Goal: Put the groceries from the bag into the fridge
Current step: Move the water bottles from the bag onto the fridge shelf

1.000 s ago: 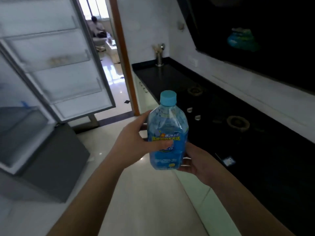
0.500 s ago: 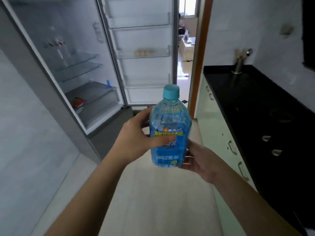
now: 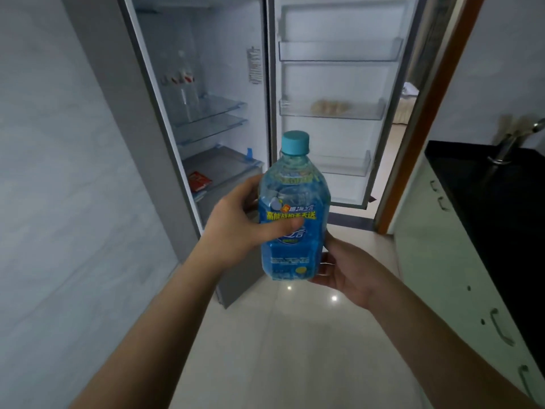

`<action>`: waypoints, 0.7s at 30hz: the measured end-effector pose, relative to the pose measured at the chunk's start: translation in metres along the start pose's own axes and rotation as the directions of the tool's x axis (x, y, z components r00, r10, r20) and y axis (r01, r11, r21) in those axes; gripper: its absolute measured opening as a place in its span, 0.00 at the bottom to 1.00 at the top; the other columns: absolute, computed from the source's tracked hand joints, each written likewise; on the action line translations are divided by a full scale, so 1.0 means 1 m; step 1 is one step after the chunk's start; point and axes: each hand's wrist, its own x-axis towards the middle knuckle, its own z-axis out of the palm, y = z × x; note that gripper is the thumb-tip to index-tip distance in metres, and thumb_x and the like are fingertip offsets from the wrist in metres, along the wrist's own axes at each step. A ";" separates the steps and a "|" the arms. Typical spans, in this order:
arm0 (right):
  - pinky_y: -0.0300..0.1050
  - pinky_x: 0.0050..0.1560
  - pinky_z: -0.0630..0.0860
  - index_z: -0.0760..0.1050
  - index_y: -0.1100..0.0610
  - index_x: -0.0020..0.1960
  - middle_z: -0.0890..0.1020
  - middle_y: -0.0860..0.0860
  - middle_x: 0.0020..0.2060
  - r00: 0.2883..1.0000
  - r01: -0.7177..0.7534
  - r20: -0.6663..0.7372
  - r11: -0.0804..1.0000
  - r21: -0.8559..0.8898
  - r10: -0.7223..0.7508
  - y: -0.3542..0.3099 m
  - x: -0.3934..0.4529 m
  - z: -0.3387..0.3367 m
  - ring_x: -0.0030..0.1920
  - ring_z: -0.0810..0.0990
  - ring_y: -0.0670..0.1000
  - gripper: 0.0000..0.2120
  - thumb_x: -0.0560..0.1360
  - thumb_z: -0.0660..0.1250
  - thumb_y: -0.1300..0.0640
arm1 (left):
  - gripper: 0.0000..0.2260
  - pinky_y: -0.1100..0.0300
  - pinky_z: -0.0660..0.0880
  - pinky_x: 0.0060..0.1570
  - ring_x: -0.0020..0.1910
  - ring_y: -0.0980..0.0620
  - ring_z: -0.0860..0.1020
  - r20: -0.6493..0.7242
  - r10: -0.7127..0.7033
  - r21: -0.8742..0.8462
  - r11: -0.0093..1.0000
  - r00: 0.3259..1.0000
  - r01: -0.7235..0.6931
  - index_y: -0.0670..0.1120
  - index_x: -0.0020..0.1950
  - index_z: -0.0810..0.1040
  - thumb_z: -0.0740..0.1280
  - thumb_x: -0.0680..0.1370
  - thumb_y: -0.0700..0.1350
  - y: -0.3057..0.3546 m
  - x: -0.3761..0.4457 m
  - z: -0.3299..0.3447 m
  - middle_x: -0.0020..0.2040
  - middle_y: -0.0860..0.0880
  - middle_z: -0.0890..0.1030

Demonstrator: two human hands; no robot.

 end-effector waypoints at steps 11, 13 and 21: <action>0.56 0.57 0.78 0.82 0.52 0.54 0.85 0.57 0.50 0.993 -0.005 0.121 0.999 -0.042 0.010 -0.041 0.106 0.000 0.50 0.84 0.56 0.17 0.78 0.62 0.42 | 0.31 0.62 0.80 0.51 0.55 0.61 0.81 -0.072 0.017 0.034 0.999 0.997 -0.015 0.51 0.67 0.75 0.78 0.65 0.54 -0.033 0.089 -0.019 0.55 0.59 0.83; 0.56 0.58 0.78 0.82 0.52 0.54 0.85 0.57 0.50 0.990 0.011 0.140 0.999 -0.048 -0.005 -0.052 0.129 -0.008 0.50 0.84 0.56 0.17 0.78 0.61 0.42 | 0.30 0.63 0.80 0.51 0.55 0.62 0.81 -0.081 0.020 0.053 0.998 0.997 -0.016 0.51 0.66 0.76 0.78 0.65 0.53 -0.037 0.112 -0.016 0.55 0.60 0.83; 0.52 0.54 0.79 0.81 0.54 0.56 0.85 0.55 0.48 0.970 0.035 0.242 0.998 -0.054 -0.020 -0.112 0.224 -0.042 0.47 0.84 0.53 0.18 0.79 0.60 0.44 | 0.28 0.58 0.80 0.55 0.55 0.61 0.81 -0.144 -0.019 0.095 0.995 0.989 0.033 0.57 0.62 0.76 0.77 0.63 0.56 -0.039 0.213 -0.001 0.55 0.62 0.83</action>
